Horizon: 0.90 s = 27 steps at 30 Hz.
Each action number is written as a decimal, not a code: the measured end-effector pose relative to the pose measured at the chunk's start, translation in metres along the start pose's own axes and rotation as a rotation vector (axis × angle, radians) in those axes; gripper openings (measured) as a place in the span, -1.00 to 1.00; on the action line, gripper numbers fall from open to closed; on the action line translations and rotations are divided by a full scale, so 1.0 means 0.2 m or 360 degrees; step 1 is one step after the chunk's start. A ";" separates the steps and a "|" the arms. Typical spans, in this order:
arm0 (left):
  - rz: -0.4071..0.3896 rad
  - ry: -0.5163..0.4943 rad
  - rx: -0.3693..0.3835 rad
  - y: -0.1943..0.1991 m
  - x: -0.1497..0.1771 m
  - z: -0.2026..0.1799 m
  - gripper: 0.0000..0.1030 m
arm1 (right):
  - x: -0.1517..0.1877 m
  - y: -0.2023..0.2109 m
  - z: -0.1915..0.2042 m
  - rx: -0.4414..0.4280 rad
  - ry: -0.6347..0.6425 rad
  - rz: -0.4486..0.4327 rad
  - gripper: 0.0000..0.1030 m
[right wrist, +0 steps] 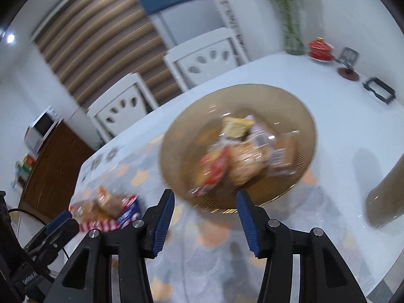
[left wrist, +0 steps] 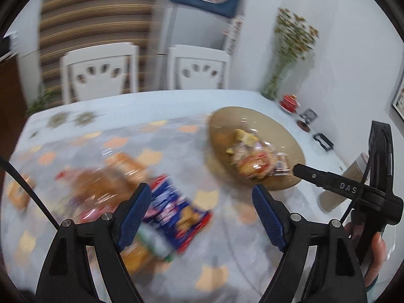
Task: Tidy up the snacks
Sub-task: 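Move both tools back toward the remaining snacks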
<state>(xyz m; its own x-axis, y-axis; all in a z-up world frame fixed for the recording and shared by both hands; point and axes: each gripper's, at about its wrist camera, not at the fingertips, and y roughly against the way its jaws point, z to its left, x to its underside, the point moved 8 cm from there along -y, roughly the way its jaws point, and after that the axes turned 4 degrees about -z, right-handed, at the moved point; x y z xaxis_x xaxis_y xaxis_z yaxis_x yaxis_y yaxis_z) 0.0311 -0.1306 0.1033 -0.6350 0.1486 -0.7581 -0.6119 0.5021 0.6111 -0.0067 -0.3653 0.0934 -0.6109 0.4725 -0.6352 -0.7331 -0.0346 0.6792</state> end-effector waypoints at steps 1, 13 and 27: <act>-0.0012 0.0032 -0.0024 0.04 0.02 0.05 0.57 | 0.03 0.00 0.05 -0.0028 0.0031 0.0007 -0.05; -0.0005 0.0346 -0.0548 0.20 0.62 0.75 0.57 | 0.57 -0.32 0.38 -0.0240 0.0355 0.0113 -0.04; 0.0097 0.0446 -0.0586 0.08 0.77 0.91 0.57 | 0.62 -0.43 0.27 -0.0209 0.0277 0.0160 0.03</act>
<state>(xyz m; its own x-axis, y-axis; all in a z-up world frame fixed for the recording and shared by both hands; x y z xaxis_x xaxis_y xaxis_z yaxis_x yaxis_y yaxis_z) 0.0093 0.0550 -0.0453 -0.7468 -0.0931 -0.6585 -0.6641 0.1561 0.7312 -0.0041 -0.2562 -0.0247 -0.7166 0.3026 -0.6285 -0.6918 -0.1931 0.6958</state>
